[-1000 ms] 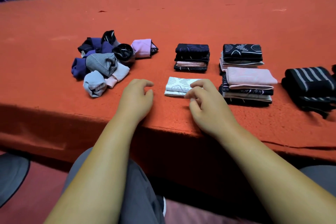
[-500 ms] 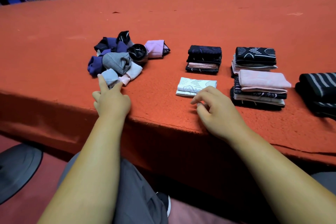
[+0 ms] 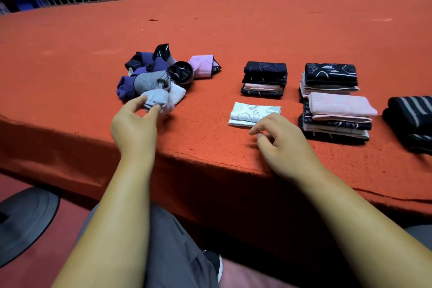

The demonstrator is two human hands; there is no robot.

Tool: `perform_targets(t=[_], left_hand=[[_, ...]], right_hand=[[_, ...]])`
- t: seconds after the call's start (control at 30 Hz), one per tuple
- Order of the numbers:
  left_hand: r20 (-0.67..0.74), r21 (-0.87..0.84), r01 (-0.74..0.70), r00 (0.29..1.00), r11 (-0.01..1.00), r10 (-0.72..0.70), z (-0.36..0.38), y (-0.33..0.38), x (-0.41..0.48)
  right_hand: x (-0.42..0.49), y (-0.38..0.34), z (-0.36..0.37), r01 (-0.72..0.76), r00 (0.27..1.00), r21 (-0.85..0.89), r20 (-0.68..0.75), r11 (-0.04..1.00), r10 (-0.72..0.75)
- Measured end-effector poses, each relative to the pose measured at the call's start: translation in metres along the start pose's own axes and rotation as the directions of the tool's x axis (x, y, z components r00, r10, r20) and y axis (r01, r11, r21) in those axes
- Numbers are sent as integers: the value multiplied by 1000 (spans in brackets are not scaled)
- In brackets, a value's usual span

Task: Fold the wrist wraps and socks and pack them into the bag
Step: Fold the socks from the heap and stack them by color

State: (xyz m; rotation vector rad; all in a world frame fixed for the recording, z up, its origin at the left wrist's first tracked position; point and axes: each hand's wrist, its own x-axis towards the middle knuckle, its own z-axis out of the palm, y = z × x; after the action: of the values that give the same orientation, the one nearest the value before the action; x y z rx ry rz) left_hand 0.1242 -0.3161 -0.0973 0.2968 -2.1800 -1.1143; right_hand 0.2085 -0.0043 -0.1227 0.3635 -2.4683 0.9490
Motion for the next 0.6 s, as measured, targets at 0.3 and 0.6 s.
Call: perform_targets(t=[0.3, 0.6], left_hand=[[548, -496, 363, 836, 789, -40, 20, 36, -45], [707, -454, 298, 694, 840, 135, 43, 63, -75]], right_hand=[[2, -10, -4, -166, 981, 203, -70, 965, 184], [6, -21, -25, -374, 895, 572, 17, 730, 445]])
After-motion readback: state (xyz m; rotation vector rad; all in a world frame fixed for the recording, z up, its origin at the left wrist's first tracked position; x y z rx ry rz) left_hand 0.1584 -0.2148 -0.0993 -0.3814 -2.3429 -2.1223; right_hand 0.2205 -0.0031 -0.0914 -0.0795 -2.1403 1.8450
